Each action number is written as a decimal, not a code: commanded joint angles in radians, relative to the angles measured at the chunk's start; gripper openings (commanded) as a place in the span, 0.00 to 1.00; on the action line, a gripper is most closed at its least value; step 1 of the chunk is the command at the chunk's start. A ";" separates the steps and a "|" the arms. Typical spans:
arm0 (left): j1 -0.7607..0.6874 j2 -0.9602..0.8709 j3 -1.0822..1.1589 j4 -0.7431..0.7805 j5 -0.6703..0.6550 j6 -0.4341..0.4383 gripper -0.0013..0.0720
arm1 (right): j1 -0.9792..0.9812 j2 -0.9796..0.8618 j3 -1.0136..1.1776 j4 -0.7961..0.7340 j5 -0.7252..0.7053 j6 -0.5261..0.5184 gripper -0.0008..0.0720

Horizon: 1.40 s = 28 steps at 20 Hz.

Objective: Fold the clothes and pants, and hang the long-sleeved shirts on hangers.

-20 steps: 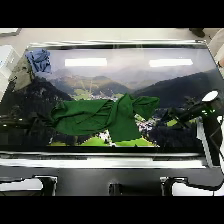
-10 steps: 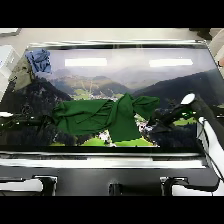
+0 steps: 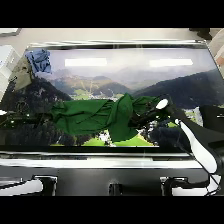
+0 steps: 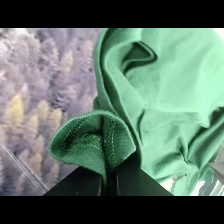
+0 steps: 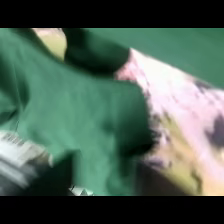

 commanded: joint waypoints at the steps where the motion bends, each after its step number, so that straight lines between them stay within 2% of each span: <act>1: -0.001 0.074 0.005 -0.003 -0.036 0.000 0.06 | 0.018 0.014 0.053 0.042 -0.028 0.006 0.05; 3: -0.002 0.169 0.046 -0.043 -0.030 0.014 0.06 | -0.024 0.077 0.178 -0.046 -0.005 -0.002 0.05; 5: -0.002 0.303 0.154 -0.148 0.013 0.036 0.06 | -0.087 0.177 0.374 -0.155 -0.003 0.001 0.05; 8: -0.002 0.515 0.375 -0.336 0.132 0.037 0.06 | -0.184 0.364 0.715 -0.240 -0.068 -0.046 0.05; 10: -0.002 0.648 0.515 -0.351 0.220 0.037 0.06 | -0.212 0.494 0.874 -0.291 -0.098 -0.064 0.05; 15: -0.002 0.919 0.579 -0.334 0.399 0.025 0.06 | -0.212 0.785 0.928 -0.424 -0.131 -0.073 0.06; 17: -0.002 0.958 0.579 -0.334 0.478 -0.029 0.06 | -0.212 0.836 0.928 -0.441 -0.222 -0.073 0.05; 19: -0.002 0.959 0.599 -0.333 0.507 -0.045 0.06 | -0.212 0.850 0.929 -0.452 -0.329 -0.073 0.05; 21: 0.000 0.947 0.605 -0.309 0.507 -0.045 0.06 | -0.212 0.840 0.929 -0.471 -0.414 -0.073 0.05; 23: 0.000 0.921 0.602 -0.180 0.440 -0.047 0.06 | -0.212 0.804 0.929 -0.480 -0.410 -0.074 0.05; 26: 0.000 0.832 0.521 0.003 0.183 -0.106 0.06 | -0.212 0.673 0.928 -0.510 -0.247 -0.077 0.06; 27: -0.002 0.796 0.447 0.020 0.101 -0.105 0.06 | -0.212 0.599 0.927 -0.531 -0.166 -0.077 0.06; 28: -0.013 0.760 0.342 0.020 0.076 -0.106 0.06 | -0.212 0.519 0.923 -0.540 -0.106 -0.077 0.06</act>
